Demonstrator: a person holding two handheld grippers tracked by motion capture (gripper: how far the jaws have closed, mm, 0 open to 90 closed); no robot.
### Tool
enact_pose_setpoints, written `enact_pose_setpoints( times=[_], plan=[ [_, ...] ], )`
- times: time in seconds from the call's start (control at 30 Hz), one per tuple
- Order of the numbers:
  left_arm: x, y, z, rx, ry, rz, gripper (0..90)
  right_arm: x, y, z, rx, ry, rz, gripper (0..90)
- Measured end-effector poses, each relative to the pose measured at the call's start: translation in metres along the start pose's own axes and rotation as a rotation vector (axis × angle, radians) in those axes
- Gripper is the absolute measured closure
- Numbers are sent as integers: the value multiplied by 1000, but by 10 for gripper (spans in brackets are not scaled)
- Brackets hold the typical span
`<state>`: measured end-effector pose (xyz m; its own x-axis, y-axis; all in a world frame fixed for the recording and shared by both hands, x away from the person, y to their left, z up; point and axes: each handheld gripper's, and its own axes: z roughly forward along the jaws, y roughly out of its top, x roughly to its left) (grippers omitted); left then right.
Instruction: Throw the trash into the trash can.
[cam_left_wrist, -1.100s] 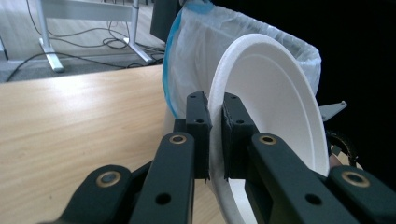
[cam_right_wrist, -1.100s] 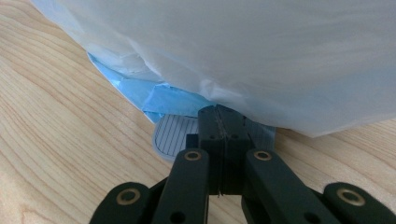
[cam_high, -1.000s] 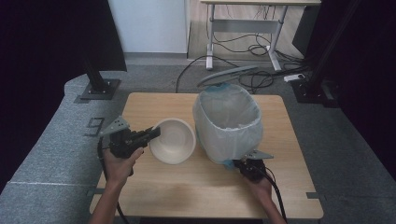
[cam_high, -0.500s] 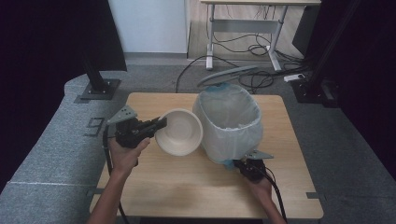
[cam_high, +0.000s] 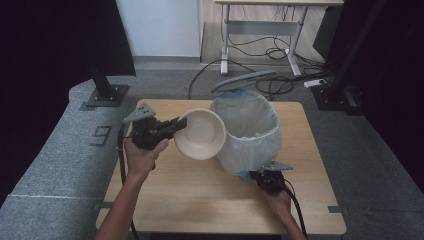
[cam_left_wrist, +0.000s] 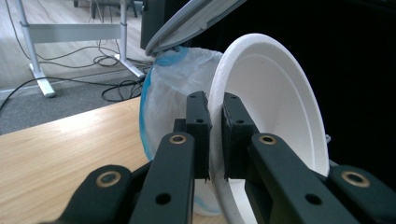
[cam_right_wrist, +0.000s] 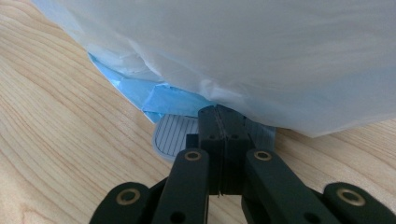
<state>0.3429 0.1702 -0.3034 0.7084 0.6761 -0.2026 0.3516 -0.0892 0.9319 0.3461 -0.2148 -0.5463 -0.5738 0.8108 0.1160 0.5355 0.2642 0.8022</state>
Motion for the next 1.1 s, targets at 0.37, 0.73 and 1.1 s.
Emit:
enact_pose_setpoints(
  times=[0.37,0.73,1.1],
  plan=[
    [-5,8,8,12,5,19,837,0,0,0,-1,0,0,888],
    [-10,18,18,23,4,56,837,0,0,0,-1,1,1,888],
    [-15,24,26,27,0,66,837,-1,0,0,-1,2,1,888]
  ],
)
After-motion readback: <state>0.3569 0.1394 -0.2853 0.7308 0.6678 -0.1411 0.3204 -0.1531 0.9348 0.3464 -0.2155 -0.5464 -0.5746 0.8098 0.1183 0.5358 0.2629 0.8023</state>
